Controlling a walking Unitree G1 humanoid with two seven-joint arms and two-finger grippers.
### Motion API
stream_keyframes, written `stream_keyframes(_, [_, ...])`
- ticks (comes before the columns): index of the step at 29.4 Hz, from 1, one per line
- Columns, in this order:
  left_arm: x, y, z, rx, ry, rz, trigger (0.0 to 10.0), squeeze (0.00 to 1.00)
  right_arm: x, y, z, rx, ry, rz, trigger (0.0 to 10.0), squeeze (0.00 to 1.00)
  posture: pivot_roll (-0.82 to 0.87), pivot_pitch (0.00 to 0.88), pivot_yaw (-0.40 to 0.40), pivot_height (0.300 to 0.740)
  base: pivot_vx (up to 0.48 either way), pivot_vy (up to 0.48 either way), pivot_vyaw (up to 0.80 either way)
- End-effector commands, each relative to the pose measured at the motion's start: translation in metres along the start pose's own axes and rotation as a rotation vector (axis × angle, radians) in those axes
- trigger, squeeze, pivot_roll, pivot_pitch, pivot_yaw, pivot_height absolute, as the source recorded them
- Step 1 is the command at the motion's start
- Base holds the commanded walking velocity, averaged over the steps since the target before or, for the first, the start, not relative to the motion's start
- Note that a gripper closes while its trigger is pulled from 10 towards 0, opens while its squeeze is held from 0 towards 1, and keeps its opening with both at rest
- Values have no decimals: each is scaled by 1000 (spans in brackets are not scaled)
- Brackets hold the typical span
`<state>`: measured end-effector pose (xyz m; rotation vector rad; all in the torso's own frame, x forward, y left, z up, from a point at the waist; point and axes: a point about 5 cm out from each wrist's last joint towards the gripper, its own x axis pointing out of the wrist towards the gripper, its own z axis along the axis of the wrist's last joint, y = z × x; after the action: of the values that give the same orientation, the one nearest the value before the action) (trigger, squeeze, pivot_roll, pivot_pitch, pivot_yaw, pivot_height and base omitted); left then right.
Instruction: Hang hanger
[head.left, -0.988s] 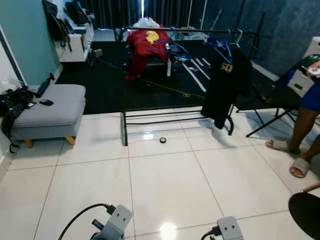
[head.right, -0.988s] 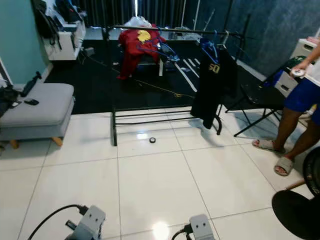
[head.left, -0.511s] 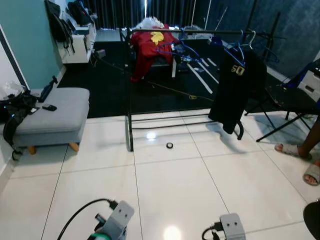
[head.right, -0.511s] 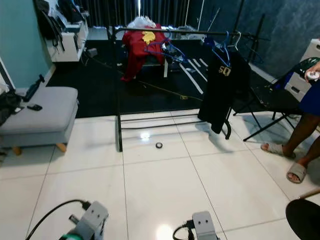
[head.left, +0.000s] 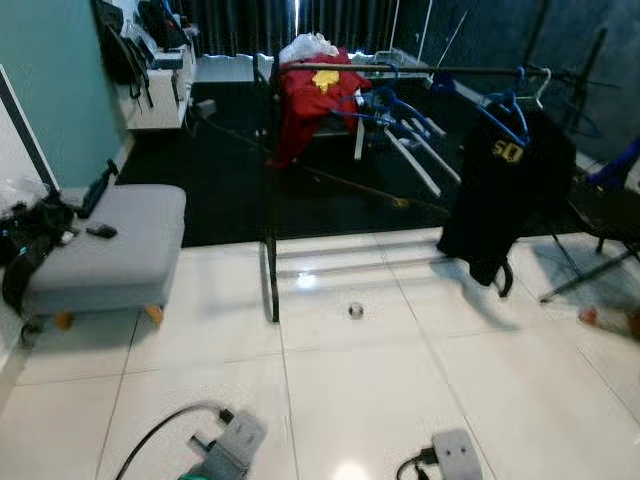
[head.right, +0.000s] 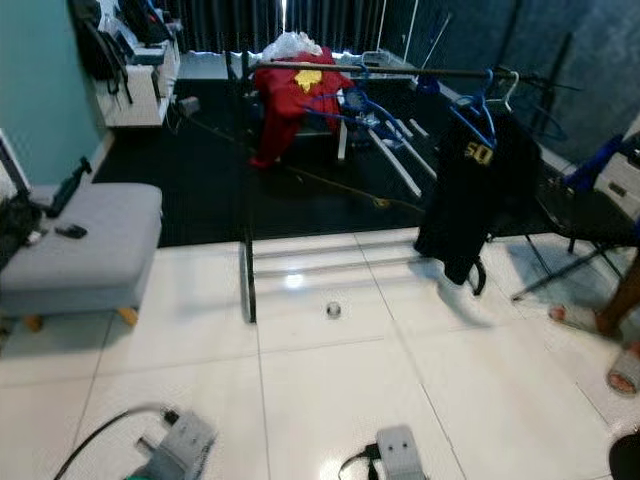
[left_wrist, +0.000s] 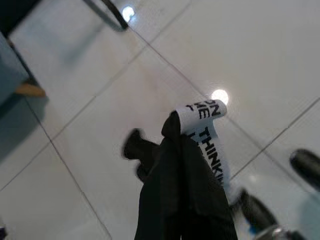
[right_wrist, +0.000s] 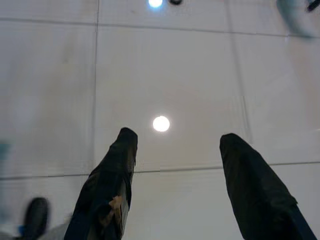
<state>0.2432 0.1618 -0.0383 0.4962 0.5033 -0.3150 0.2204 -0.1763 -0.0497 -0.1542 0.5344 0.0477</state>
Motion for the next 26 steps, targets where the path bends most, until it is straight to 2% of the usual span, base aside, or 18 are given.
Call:
stream_keyframes(1, [3,-6,8,1,-25,-20,10000,8,-5,-7,-11,-4,43,-16,10000,0,-251,36,50,740,469,0,-800])
stream_keyframes(26, [6,-12,16,3,-52,-37,10000,12,-5,-9,-11,-9,41,-23,10000,0,-261,49,45,740,472,0,-768])
